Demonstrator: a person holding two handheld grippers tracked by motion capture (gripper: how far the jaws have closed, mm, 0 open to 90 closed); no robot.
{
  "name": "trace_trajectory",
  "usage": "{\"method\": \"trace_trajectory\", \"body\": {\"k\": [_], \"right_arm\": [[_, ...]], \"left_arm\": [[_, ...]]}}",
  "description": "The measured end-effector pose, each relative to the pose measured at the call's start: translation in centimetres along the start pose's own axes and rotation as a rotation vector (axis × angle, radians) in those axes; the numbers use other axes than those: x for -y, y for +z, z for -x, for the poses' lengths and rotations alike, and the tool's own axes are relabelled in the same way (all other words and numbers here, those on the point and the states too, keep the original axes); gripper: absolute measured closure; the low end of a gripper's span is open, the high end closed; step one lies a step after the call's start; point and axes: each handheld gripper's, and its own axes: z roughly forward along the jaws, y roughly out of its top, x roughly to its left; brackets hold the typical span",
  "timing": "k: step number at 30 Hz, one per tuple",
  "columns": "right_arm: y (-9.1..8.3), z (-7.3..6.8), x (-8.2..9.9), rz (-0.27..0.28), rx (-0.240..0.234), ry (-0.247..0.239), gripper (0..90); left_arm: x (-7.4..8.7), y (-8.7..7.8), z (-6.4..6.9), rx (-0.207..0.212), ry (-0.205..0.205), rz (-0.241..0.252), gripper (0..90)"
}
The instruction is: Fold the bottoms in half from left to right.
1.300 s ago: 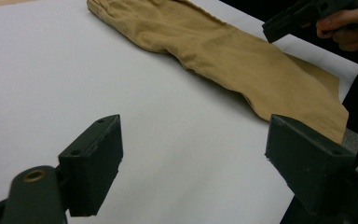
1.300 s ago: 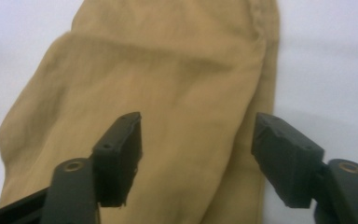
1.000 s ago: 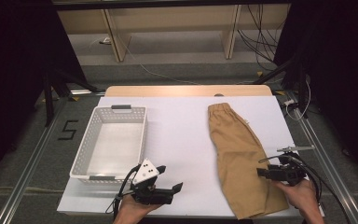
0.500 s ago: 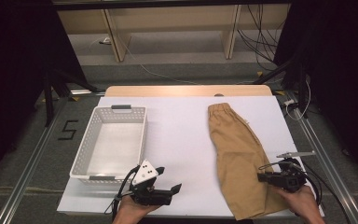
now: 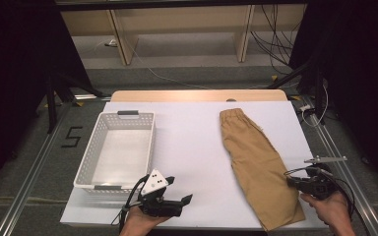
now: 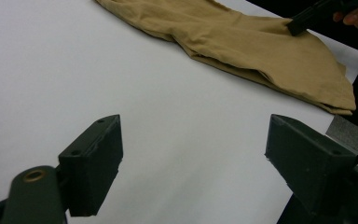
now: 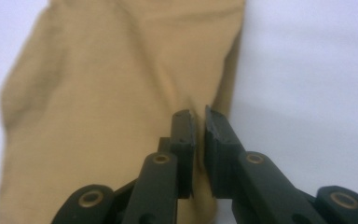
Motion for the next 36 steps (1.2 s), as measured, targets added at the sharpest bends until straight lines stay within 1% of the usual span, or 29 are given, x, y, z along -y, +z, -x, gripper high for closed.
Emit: {"method": "trace_trajectory", "body": {"k": [1, 2, 3, 5, 6, 9, 11, 17, 19, 21, 23, 25, 27, 29, 31, 32, 33, 34, 36], "right_arm": [[0.1, 0.1, 0.0, -0.001, 0.008, -0.003, 83.0], [0.0, 0.3, 0.1, 0.002, -0.003, 0.012, 83.7], [-0.2, 0.5, 0.1, 0.017, -0.047, 0.023, 85.1], [-0.5, 0.5, 0.1, 0.032, -0.104, 0.035, 85.7], [-0.5, 0.4, 0.1, 0.030, -0.125, 0.034, 85.4], [-0.8, -0.2, 0.1, 0.035, -0.125, 0.019, 85.3], [-1.3, -0.6, 0.1, 0.052, -0.120, 0.007, 87.8], [-2.8, -1.6, -0.1, 0.106, -0.114, -0.020, 89.7], [-3.1, -1.9, -0.2, 0.128, -0.105, -0.018, 89.7], [-3.1, -2.1, -0.3, 0.128, -0.086, -0.024, 89.7], [-2.7, -2.1, -0.3, 0.108, -0.041, -0.028, 89.2], [-1.8, -1.6, -0.1, 0.080, -0.040, -0.017, 89.0], [-0.3, -1.1, 0.1, 0.030, -0.016, -0.018, 89.0], [1.0, -0.7, 0.3, -0.027, -0.018, -0.016, 89.0], [1.5, -0.8, 0.3, -0.045, -0.034, -0.024, 88.7], [1.5, -1.0, 0.2, -0.042, -0.035, -0.032, 88.3], [1.3, -1.3, 0.2, -0.037, -0.035, -0.033, 86.0], [1.1, -1.3, 0.1, -0.031, -0.037, -0.038, 82.4], [0.4, -1.5, 0.2, -0.011, -0.042, -0.029, 75.5]], "left_arm": [[0.0, 0.0, 0.0, -0.001, 0.001, 0.000, 18.9], [0.0, 0.0, -0.1, -0.001, -0.004, 0.001, 18.9], [0.0, 0.0, -0.1, -0.002, -0.003, 0.001, 18.9], [0.0, 0.0, -0.1, -0.003, -0.002, 0.001, 18.9], [0.0, 0.0, -0.1, -0.002, -0.003, 0.001, 18.9], [0.1, 0.0, 0.0, -0.003, 0.004, -0.002, 18.9], [0.0, 0.0, 0.0, -0.003, 0.006, -0.002, 18.9], [0.1, 0.2, -0.1, -0.006, 0.003, -0.008, 18.9], [0.2, 0.2, 0.0, -0.007, 0.001, -0.012, 19.0], [0.2, 0.3, 0.0, -0.008, 0.004, -0.014, 19.0], [0.2, 0.3, 0.0, -0.007, 0.003, -0.013, 19.0], [0.2, 0.4, 0.0, -0.009, 0.006, -0.016, 19.0], [0.2, 0.4, 0.0, -0.009, 0.007, -0.017, 19.0], [0.2, 0.4, 0.0, -0.009, 0.006, -0.020, 19.1], [0.2, 0.4, 0.1, -0.010, 0.008, -0.021, 19.1], [0.2, 0.5, 0.0, -0.011, 0.007, -0.020, 19.1], [0.2, 0.5, 0.0, -0.011, 0.006, -0.019, 19.1], [0.3, 0.5, 0.0, -0.013, 0.007, -0.023, 19.1], [0.3, 0.4, 0.1, -0.013, 0.008, -0.022, 19.1]]}}
